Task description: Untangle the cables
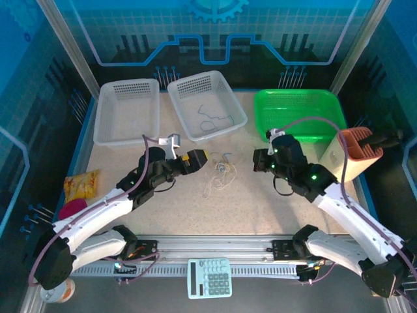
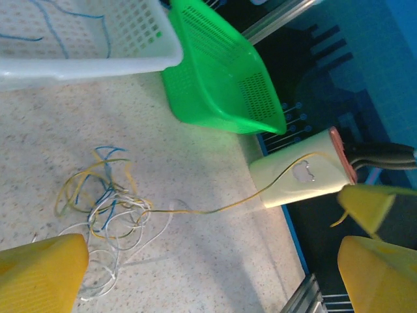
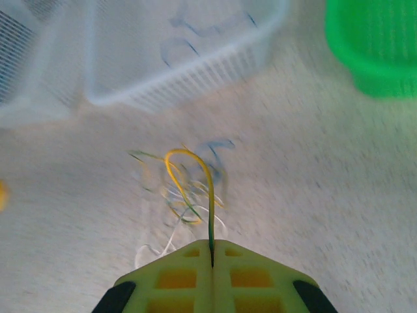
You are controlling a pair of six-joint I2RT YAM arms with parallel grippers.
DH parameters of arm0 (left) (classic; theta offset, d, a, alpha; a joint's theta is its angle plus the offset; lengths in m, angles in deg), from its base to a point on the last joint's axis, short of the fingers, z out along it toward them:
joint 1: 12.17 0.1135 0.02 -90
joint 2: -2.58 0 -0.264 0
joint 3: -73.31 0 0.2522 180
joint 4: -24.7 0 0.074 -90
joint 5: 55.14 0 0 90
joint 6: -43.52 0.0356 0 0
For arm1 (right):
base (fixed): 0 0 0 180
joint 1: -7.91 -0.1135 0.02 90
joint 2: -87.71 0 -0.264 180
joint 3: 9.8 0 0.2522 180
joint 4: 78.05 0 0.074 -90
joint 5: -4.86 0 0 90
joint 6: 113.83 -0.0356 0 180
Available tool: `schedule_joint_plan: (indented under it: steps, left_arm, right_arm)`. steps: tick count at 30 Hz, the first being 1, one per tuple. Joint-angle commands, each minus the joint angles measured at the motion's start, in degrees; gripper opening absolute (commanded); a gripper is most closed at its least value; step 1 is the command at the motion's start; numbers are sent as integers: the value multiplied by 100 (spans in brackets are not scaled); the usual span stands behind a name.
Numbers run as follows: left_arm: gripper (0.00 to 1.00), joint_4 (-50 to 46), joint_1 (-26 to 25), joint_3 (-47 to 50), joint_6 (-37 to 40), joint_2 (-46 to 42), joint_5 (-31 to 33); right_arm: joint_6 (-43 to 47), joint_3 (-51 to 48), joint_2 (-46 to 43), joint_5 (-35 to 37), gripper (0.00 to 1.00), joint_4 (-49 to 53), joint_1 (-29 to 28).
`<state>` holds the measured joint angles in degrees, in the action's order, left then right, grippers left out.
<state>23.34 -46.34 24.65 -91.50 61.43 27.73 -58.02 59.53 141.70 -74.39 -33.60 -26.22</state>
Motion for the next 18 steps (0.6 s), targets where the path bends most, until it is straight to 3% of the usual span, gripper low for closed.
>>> schedule_joint_plan:
  steps: [1,10,18]
  left_arm:
    - [99,89,-98,-289,496,-137,-221]
    - [99,-45,-233,-780,1411,-25,-416]
    - [99,51,-444,-1358,1958,550,-554]
  right_arm:
    - [389,536,-82,-474,0,170,-91]
    - [598,1892,99,-1211,0,69,-107]
    - [559,2476,269,-1717,0,-187,-125]
